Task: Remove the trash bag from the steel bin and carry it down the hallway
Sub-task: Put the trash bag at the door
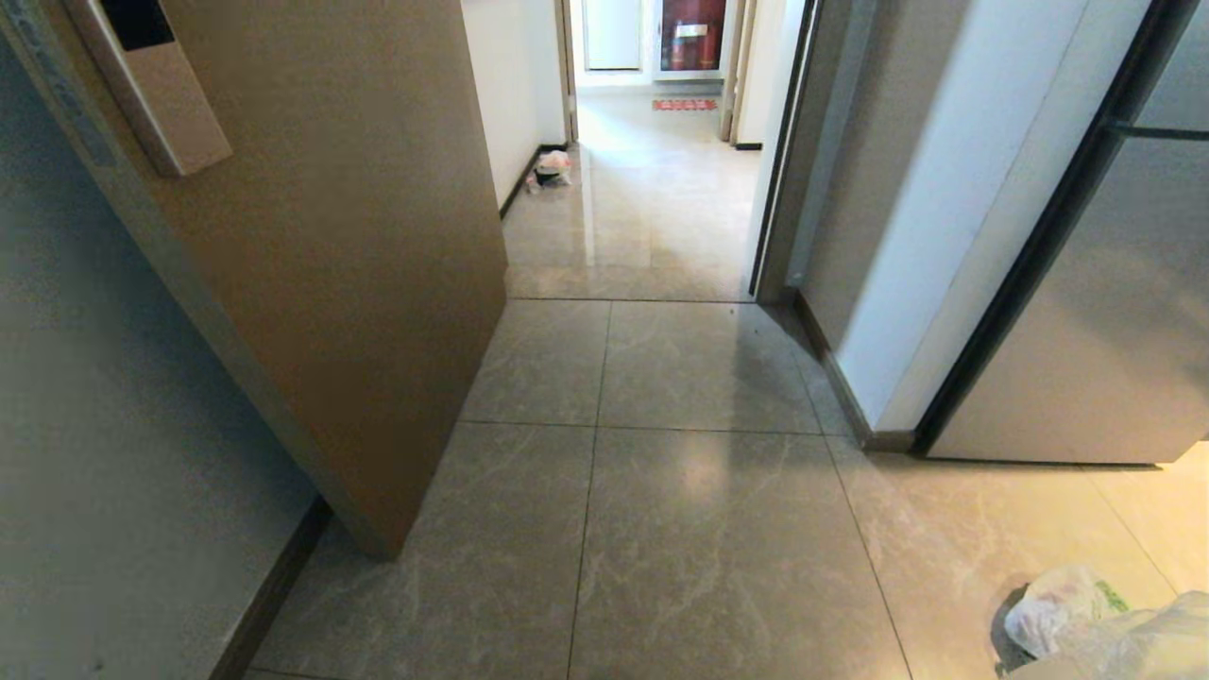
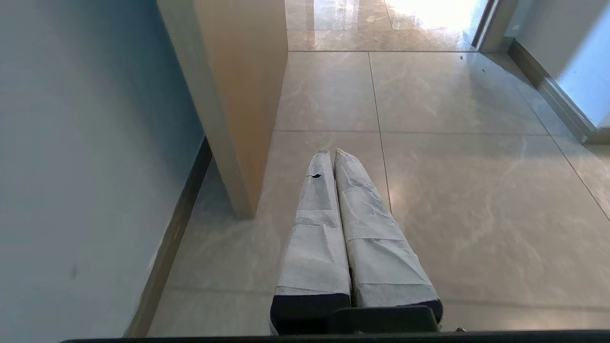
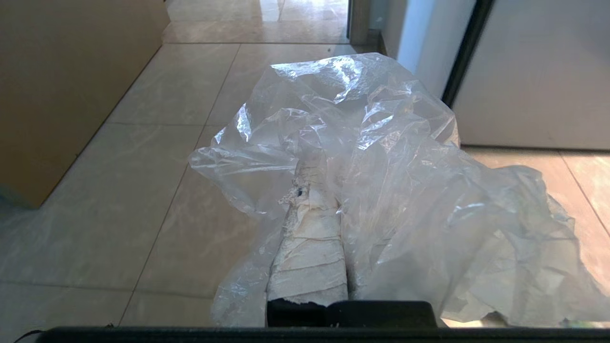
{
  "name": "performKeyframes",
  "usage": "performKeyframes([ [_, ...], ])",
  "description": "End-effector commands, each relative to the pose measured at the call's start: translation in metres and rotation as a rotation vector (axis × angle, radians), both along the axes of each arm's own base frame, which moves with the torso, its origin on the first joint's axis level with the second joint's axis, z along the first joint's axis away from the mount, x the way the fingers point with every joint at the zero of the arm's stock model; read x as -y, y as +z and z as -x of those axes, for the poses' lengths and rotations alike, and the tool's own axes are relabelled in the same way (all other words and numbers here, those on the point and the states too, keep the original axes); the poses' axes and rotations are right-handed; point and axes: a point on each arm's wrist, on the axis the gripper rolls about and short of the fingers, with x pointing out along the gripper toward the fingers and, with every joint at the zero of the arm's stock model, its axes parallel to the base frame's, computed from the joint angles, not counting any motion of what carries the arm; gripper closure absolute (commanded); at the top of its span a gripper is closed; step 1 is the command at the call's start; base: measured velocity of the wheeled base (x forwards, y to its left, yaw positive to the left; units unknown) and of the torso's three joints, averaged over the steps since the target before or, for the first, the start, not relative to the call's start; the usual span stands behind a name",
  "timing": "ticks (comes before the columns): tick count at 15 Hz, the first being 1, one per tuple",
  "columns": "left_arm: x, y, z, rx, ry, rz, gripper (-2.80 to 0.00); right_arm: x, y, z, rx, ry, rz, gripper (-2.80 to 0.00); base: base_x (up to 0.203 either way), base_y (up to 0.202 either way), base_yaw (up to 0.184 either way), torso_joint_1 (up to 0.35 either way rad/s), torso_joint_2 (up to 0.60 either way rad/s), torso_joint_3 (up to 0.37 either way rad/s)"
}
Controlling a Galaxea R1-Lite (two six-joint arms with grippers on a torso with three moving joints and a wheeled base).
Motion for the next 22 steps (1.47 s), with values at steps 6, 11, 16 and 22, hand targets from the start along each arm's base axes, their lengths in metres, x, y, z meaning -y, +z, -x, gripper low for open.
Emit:
performKeyframes([
  [6, 0.0, 0.0, 0.0, 0.0, 0.001, 0.0, 0.0, 0.0, -0.0004, -0.0001, -0.001, 0.001, 0.001, 0.0, 0.192, 0.0, 0.001, 0.003, 0.0, 0.002],
  [11, 0.0, 0.0, 0.0, 0.0, 0.001, 0.0, 0.0, 0.0, -0.0004, -0.0001, -0.001, 0.0, 0.001, 0.0, 0.192, 0.0, 0.0, 0.001, 0.0, 0.002],
  [16, 0.0, 0.0, 0.0, 0.0, 0.001, 0.0, 0.0, 0.0, -0.0004, -0.0001, -0.001, 0.0, 0.001, 0.0, 0.191, 0.0, 0.002, 0.003, 0.0, 0.003],
  [22, 0.0, 0.0, 0.0, 0.0, 0.001, 0.0, 0.0, 0.0, -0.0003, -0.0001, 0.0, 0.001, 0.0, 0.0, 0.194, 0.0, 0.002, 0.004, 0.0, 0.001],
])
